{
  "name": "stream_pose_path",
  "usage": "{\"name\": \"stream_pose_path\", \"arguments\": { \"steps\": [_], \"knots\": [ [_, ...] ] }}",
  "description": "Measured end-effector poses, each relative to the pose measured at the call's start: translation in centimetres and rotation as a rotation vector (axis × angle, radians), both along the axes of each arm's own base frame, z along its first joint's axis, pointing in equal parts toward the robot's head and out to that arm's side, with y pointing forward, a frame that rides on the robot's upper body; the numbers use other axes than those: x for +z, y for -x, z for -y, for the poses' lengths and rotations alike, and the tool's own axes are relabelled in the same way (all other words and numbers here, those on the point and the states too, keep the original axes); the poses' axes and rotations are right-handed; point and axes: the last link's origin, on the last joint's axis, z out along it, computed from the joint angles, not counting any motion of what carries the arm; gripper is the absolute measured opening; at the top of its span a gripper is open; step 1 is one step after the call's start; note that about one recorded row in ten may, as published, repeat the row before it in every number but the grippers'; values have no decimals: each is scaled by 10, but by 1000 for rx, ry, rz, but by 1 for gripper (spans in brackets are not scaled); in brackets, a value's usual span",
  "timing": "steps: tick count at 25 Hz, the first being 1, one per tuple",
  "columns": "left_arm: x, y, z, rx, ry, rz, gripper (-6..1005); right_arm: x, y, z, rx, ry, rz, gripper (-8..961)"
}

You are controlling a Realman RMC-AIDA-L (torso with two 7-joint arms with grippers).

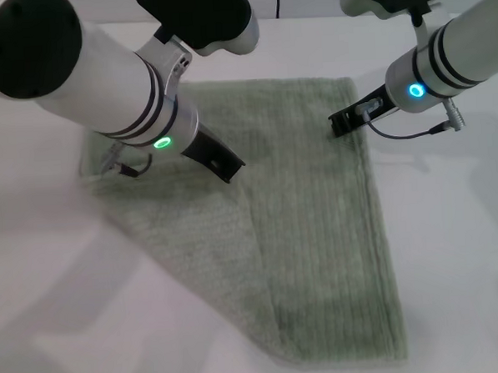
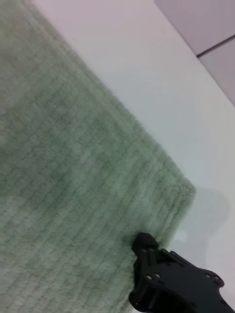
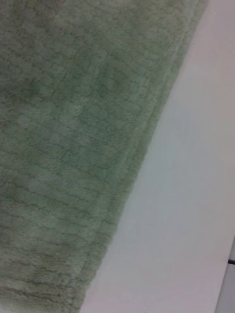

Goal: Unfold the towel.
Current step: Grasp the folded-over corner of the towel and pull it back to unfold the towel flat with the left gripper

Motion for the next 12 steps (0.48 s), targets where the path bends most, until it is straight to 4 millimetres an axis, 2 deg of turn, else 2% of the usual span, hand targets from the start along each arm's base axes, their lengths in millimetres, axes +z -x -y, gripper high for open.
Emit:
{"name": "stream_pose_path", "arguments": {
  "steps": [12],
  "knots": [
    [18, -10, 8, 17, -39, -61, 17, 0, 0, 0, 1, -1, -1, -1]
  ]
}}
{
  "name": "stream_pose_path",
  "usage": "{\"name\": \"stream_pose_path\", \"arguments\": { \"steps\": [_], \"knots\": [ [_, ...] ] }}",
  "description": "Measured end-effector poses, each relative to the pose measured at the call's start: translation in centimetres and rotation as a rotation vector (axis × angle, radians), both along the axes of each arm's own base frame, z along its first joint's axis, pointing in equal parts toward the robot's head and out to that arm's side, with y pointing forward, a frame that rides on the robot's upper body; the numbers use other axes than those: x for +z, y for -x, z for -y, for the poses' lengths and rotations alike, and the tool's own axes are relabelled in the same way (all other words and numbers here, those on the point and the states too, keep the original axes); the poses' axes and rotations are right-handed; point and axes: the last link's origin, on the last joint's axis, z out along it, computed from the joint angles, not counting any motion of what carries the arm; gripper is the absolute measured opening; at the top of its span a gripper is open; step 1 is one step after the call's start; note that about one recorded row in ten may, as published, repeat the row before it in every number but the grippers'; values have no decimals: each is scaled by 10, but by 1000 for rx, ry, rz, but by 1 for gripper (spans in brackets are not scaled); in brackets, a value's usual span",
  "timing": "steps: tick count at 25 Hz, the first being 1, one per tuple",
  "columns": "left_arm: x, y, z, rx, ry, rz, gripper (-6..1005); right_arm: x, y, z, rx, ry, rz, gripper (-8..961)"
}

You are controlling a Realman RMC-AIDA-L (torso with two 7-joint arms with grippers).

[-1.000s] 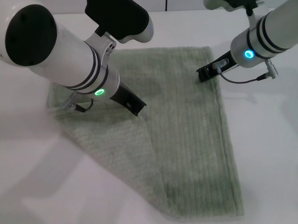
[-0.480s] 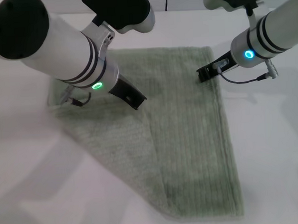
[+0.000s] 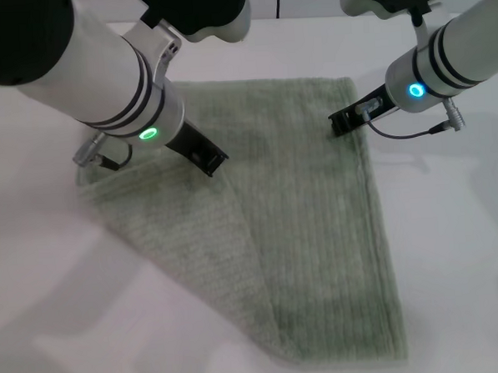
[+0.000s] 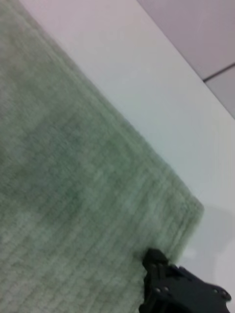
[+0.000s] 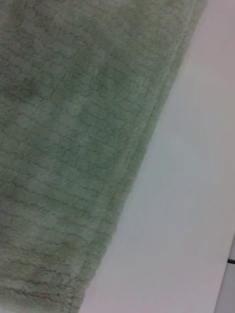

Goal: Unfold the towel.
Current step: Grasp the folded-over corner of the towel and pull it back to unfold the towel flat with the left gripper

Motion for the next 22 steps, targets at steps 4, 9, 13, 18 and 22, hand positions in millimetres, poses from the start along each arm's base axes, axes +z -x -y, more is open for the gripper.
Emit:
{"name": "stream_pose_path", "arguments": {
  "steps": [4, 9, 13, 18, 22],
  "knots": [
    [4, 3, 2, 39, -21, -30, 21, 0, 0, 0, 0, -2, -1, -1],
    [9, 2, 6, 68, -24, -54, 25, 0, 1, -1, 4, -3, -2, -1],
    [15, 1, 9, 94, -45, -86, 29, 1, 3, -1, 8, -3, -3, -1],
    [17, 0, 13, 116, -43, -106, 33, 1, 3, -1, 9, -5, -4, -1],
    [19, -2, 16, 127, -42, -117, 37, 1, 3, -2, 9, -6, -4, -1]
  ]
}}
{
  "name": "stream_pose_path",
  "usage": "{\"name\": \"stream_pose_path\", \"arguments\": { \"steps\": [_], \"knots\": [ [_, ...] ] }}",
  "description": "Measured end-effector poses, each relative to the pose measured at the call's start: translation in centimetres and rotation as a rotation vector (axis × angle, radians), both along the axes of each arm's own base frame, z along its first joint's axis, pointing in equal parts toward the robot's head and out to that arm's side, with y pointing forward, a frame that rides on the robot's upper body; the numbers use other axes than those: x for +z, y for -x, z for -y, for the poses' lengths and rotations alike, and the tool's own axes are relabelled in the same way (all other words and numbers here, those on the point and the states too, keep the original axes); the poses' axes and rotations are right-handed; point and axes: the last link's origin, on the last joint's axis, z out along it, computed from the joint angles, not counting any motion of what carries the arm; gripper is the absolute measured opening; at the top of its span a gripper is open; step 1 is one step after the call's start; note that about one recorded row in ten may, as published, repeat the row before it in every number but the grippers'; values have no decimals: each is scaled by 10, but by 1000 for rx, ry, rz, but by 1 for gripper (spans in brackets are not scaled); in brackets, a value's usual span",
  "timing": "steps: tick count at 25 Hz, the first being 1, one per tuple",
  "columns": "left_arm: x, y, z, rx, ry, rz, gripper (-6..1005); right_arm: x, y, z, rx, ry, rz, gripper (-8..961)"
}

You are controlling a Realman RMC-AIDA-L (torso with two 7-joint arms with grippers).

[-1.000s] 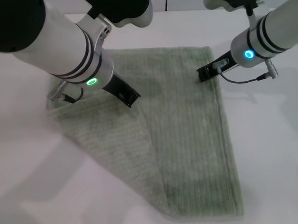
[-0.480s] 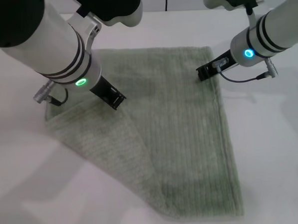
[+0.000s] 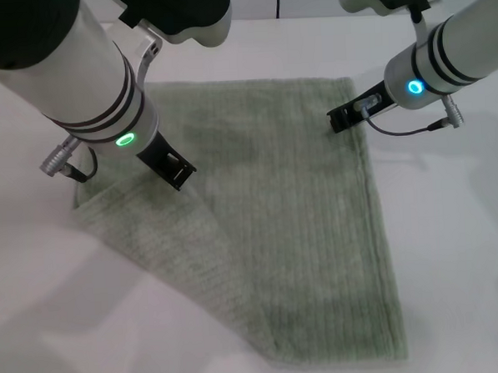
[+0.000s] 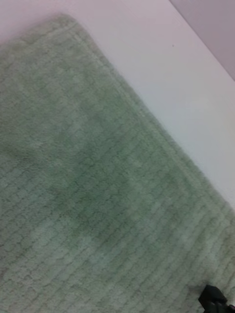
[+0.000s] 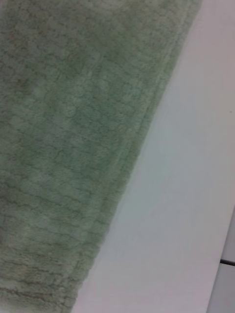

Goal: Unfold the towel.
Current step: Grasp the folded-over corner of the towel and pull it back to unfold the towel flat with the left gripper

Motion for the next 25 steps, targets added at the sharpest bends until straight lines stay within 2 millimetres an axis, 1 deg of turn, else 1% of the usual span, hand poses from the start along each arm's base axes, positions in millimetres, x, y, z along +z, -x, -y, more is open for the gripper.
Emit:
{"name": "stream_pose_path", "arguments": {
  "steps": [10, 25],
  "knots": [
    [5, -5, 5, 24, 2, -20, 45, 0, -4, 1, -7, -2, 2, -1],
    [9, -7, 16, 108, 31, -113, 59, -2, -7, 3, -11, 4, 9, -1]
  ]
}}
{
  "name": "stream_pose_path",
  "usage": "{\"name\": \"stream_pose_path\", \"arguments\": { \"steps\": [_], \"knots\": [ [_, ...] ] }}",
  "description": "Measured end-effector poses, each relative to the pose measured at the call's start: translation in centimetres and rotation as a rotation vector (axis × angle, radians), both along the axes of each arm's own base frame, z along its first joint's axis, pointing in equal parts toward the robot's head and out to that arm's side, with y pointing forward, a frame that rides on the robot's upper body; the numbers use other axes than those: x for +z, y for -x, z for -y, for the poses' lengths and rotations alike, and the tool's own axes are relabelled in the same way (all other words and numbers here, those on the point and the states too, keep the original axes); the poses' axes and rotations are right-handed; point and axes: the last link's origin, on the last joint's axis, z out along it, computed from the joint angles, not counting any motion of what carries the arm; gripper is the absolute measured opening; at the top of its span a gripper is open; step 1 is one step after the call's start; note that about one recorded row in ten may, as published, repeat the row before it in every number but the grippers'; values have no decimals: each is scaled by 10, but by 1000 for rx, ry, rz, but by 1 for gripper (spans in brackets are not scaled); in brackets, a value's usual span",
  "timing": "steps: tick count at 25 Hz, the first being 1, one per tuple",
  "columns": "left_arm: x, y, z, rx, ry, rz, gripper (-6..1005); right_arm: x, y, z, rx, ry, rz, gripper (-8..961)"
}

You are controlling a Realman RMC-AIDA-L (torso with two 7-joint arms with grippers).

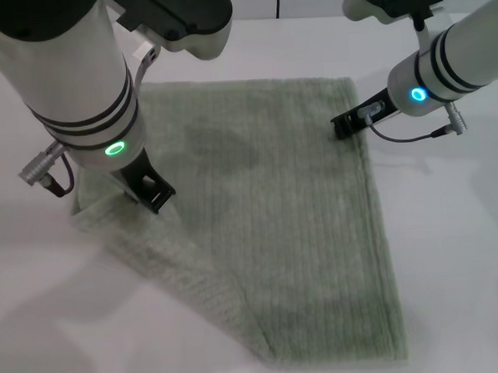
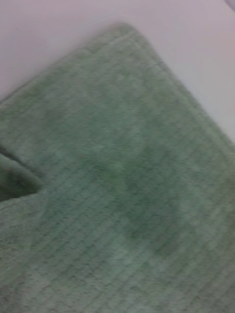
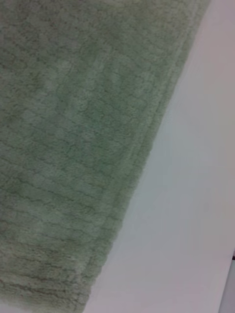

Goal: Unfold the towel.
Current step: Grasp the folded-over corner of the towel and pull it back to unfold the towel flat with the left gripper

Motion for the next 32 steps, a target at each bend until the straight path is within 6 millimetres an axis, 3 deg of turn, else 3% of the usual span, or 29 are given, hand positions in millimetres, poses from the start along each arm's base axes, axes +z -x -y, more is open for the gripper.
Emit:
{"name": "stream_pose_path", "arguments": {
  "steps": [32],
  "knots": [
    [-4, 3, 10, 173, -115, -195, 87, 3, -3, 2, 3, 8, 16, -1]
  ]
}}
